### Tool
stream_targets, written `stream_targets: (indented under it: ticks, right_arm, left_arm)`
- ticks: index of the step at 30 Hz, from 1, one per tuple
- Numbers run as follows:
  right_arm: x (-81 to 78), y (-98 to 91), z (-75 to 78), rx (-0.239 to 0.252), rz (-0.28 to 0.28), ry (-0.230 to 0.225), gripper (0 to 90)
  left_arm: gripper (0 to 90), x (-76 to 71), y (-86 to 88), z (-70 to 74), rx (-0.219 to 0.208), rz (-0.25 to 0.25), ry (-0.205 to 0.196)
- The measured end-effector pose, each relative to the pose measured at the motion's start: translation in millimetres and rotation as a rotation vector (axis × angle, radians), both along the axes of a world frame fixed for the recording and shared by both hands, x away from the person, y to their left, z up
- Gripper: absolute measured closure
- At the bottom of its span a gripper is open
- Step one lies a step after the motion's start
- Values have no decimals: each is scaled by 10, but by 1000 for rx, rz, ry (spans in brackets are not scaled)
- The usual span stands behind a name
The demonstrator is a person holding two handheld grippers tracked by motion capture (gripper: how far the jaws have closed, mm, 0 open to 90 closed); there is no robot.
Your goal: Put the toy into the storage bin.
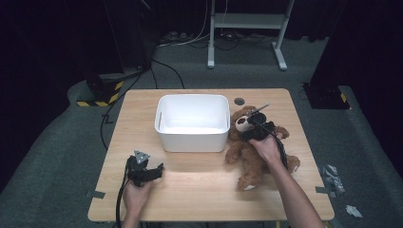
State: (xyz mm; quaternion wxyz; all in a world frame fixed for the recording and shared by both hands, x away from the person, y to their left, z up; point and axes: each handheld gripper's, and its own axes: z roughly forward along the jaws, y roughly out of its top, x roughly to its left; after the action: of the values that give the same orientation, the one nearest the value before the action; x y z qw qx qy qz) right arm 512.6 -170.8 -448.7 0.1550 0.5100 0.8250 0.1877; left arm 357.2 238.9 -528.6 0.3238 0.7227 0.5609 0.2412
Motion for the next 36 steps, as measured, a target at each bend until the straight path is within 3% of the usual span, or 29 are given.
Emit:
stream_targets:
  ticks: [8, 16, 24, 30, 36]
  right_arm:
    - [39, -40, -132, 16, 6, 26, 108]
    - [100, -15, -213, -16, 30, 78, 141]
    - [117, -104, -200, 51, 23, 111, 341]
    - [94, -196, -168, 90, 50, 96, 511]
    - [34, -300, -113, 142, 61, 63, 594]
  left_arm:
    - [183, 0, 3, 1, 5, -1, -1]
    - [184, 0, 3, 1, 5, -2, -1]
    - [184, 0, 3, 1, 6, -3, -1]
    - [184, 0, 3, 1, 5, -2, -1]
    - [185, 0, 4, 2, 6, -2, -1]
